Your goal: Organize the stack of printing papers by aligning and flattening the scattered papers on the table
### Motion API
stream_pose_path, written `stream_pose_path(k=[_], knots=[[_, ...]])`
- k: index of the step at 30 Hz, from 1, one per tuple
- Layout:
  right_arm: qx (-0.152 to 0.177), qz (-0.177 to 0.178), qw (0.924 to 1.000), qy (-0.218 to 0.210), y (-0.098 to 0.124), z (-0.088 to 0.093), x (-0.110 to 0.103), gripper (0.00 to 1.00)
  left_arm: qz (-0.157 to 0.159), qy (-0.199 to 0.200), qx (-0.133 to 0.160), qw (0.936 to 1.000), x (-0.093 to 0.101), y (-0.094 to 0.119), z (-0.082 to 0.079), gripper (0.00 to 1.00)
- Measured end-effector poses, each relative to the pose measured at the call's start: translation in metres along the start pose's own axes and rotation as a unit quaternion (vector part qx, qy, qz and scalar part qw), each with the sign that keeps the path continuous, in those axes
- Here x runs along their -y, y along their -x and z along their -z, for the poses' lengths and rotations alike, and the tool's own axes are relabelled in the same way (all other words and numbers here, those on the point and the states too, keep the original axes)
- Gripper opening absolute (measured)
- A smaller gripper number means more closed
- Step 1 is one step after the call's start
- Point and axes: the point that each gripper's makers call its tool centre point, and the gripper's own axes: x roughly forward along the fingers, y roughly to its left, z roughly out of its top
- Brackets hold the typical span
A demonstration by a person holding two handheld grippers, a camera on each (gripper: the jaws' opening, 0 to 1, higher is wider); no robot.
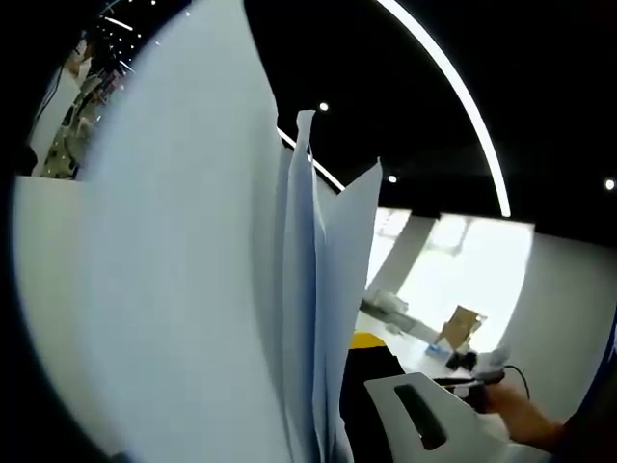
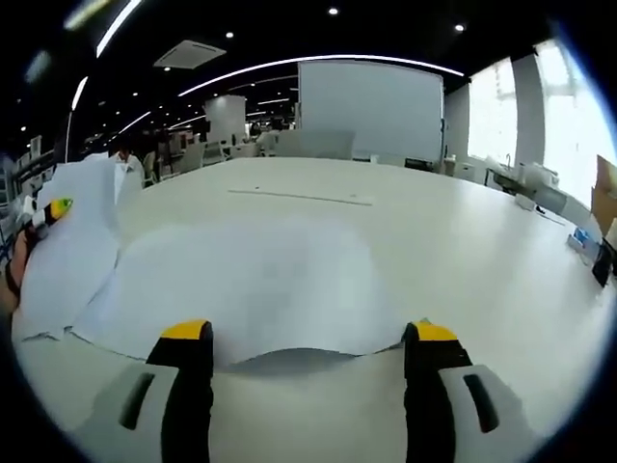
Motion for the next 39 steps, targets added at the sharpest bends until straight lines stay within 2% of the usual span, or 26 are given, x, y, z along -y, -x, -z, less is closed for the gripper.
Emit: stream_pose_path(k=[5,9,12,24,29,35,39], knots=[[0.006,-0.014,0.9998,0.009,-0.001,-0.002,-0.006,0.63,0.0,0.001,0.0,1.0,0.0,0.0,0.0,0.06],[0.004,-0.023,0.9997,0.011,-0.002,0.0,-0.008,0.49,0.0,0.002,0.001,1.0,-0.001,0.001,0.0,0.06],[0.004,-0.029,0.9995,0.013,-0.003,0.0,-0.01,0.42,0.0,0.002,0.001,1.0,-0.001,0.001,0.0,0.06],[-0.002,-0.027,0.9996,0.0,-0.013,0.001,0.0,0.19,0.0,0.002,0.001,1.0,-0.001,0.001,0.0,0.06],[-0.006,-0.028,0.9996,-0.005,-0.017,0.001,0.001,0.15,0.0,0.001,0.001,1.0,-0.001,0.001,-0.001,0.06],[-0.006,-0.051,0.9987,-0.004,-0.02,-0.003,-0.005,0.02,0.0,0.001,0.001,1.0,0.0,0.001,-0.001,0.06],[-0.006,-0.052,0.9985,-0.015,-0.017,-0.004,-0.009,0.01,0.0,0.002,0.001,1.0,0.0,0.001,-0.001,0.06]])
